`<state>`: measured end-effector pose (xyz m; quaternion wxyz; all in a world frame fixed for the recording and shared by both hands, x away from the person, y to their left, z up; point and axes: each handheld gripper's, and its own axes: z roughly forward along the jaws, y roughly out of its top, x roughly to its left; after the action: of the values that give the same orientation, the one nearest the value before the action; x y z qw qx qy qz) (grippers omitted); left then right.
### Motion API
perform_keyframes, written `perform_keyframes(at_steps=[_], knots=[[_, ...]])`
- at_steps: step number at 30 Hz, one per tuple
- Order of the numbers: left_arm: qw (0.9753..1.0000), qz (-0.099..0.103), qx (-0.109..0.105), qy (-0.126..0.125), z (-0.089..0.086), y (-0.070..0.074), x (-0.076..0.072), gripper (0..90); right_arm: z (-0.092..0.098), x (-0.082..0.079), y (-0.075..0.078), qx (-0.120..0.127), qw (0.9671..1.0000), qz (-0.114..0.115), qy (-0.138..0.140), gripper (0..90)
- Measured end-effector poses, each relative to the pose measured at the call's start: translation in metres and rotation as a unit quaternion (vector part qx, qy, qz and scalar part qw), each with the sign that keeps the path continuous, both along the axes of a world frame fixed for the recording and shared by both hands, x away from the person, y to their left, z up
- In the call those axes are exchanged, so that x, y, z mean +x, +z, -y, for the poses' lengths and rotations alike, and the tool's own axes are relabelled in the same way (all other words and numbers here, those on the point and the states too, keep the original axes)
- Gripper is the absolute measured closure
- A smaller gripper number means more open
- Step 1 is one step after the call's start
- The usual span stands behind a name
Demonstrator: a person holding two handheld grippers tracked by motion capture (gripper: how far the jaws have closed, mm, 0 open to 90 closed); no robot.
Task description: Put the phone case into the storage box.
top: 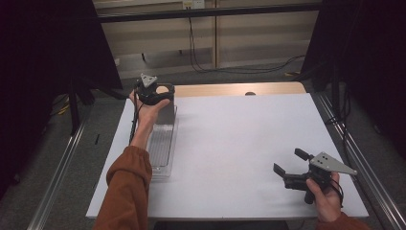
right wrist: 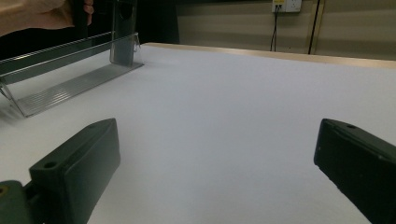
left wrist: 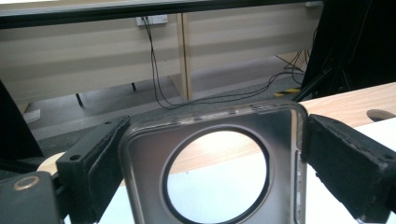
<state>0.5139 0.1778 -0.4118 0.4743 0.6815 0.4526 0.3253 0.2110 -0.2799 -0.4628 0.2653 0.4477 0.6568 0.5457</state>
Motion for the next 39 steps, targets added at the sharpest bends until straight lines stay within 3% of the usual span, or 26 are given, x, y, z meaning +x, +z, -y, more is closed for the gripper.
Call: perform_keyframes(at_steps=[1, 3, 6, 10, 16, 21, 23, 26, 29, 30, 33, 35, 39], knots=[[1.0, 0.0, -0.004, 0.003, 0.0, -0.001, 0.0, 7.7, 0.0, 0.0, 0.0, 0.0, 1.0, 0.0, 0.0, 0.0], [0.9999, -0.004, 0.01, 0.001, -0.001, -0.002, 0.001, 6.0, 0.0, 0.0, 0.0, 0.0, 1.0, 0.001, -0.001, 0.0], [0.9999, -0.012, -0.005, 0.006, 0.001, -0.004, 0.001, 4.8, 0.0, 0.0, 0.0, 0.0, 1.0, 0.002, -0.001, 0.0], [0.9999, -0.01, 0.008, -0.003, 0.002, -0.003, 0.001, 4.1, 0.001, 0.001, 0.0, -0.001, 1.0, 0.003, -0.004, 0.0], [0.9997, -0.022, -0.003, 0.004, -0.002, 0.001, -0.003, 3.5, 0.001, 0.0, 0.0, -0.003, 1.0, 0.001, 0.0, 0.0], [0.9994, -0.032, -0.014, -0.005, -0.011, 0.007, -0.006, 2.1, 0.002, 0.0, -0.001, 0.001, 1.0, 0.001, -0.003, 0.0], [0.9989, -0.038, -0.029, -0.003, -0.014, 0.009, -0.008, 1.9, 0.002, 0.001, -0.001, 0.0, 1.0, -0.001, -0.002, 0.0], [0.9991, -0.031, -0.027, -0.014, -0.017, 0.01, -0.01, 1.8, 0.002, 0.002, -0.001, 0.001, 1.0, -0.001, -0.002, 0.0], [0.9992, -0.029, -0.026, -0.007, -0.019, 0.012, -0.012, 1.8, 0.001, 0.003, -0.002, 0.001, 1.0, -0.002, 0.0, 0.0], [0.999, -0.026, -0.035, -0.012, -0.02, 0.012, -0.013, 1.8, 0.002, 0.003, -0.002, -0.002, 1.0, -0.001, -0.001, 0.0], [0.9988, -0.025, -0.036, -0.023, -0.024, 0.013, -0.017, 1.7, 0.002, 0.003, -0.003, 0.002, 1.0, -0.004, 0.0, 0.0], [0.999, -0.025, -0.029, -0.022, -0.025, 0.014, -0.02, 1.8, 0.002, 0.004, -0.003, 0.002, 1.0, -0.006, 0.0, 0.0], [0.999, -0.011, -0.037, -0.024, -0.03, 0.013, -0.027, 1.9, 0.002, 0.004, -0.003, 0.002, 1.0, -0.004, -0.002, 0.0]])
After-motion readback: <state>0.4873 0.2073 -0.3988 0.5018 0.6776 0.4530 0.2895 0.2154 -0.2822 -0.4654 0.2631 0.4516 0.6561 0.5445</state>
